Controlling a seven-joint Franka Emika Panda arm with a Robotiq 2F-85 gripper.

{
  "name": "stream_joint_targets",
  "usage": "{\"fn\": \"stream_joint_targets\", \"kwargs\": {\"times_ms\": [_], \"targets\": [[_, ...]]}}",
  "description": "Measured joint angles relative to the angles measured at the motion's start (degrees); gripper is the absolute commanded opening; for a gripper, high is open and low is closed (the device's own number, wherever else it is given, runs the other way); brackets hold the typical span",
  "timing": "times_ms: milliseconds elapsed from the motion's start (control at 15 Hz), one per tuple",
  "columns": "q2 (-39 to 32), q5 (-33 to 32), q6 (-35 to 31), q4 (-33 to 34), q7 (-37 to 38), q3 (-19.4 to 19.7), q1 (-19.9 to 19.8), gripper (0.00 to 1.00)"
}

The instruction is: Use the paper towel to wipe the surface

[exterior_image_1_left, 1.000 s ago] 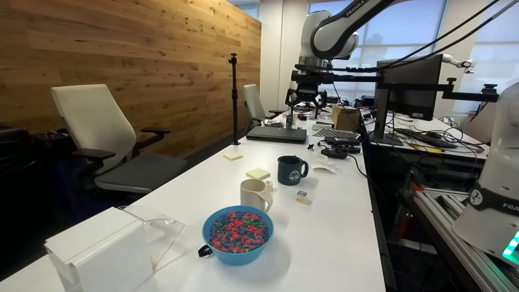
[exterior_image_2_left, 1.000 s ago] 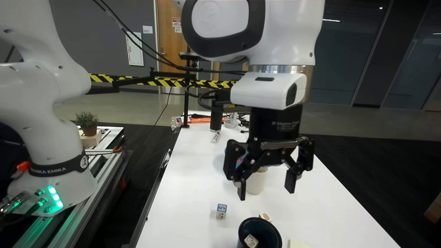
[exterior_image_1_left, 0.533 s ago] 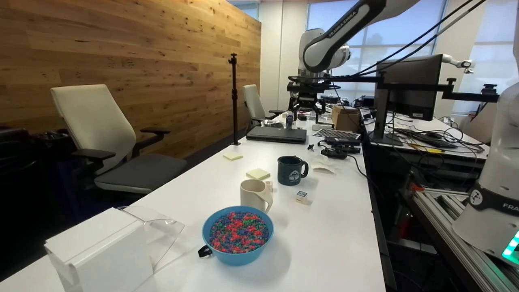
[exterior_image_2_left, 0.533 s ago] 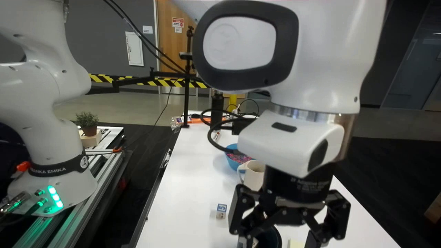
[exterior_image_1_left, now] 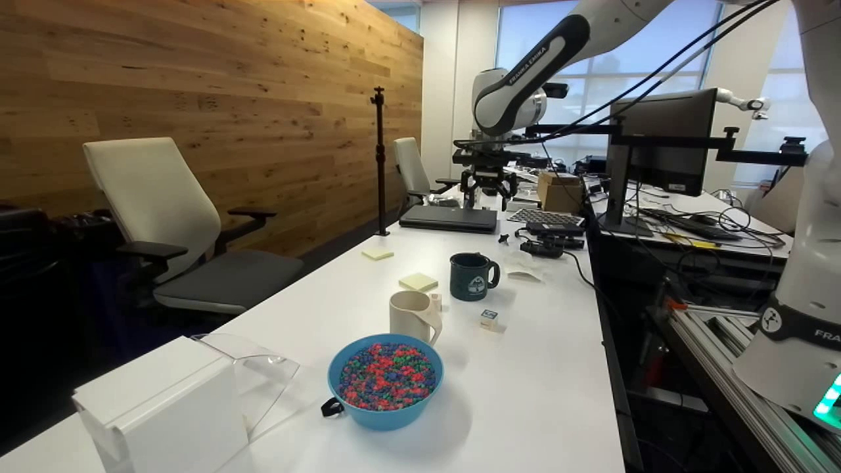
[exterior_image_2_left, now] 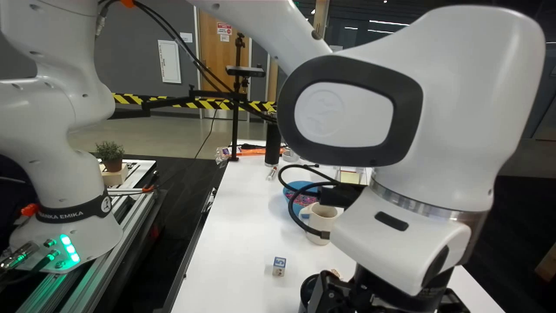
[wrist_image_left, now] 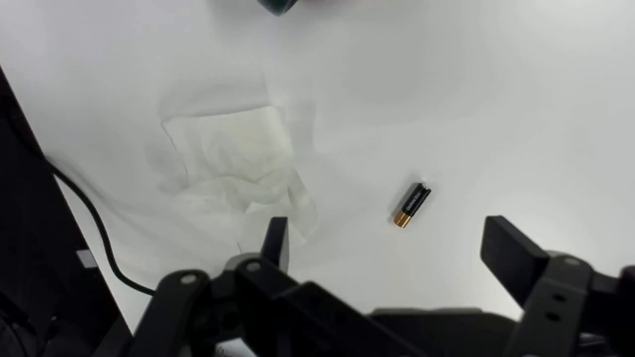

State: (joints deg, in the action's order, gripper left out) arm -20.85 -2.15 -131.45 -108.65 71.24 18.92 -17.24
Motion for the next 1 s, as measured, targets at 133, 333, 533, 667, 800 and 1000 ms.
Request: {"fn": "stream_joint_targets", "kwargs": {"times_ms": [133,333,533,667,800,1000], "targets": [[-0.17,0.86,0.0,0.74,2.1,0.0,0.32,1.0],[-0.17,0.31,-0.42,0.8,1.84,0.0,0.42,1.0],[-0.48,-3.19,-4.96,0.26,-3.11,0.1,0.76,1.0],[-0.87,-4.86,-7.87,-0.24,-7.2,0.31,0.95,1.0],[-0.96,-5.65,-10.76,-1.12,-12.03,0.37,0.97,1.0],[-0.97,-5.35,-13.2,-2.38,-21.2,0.08,0.94,1.0]]}}
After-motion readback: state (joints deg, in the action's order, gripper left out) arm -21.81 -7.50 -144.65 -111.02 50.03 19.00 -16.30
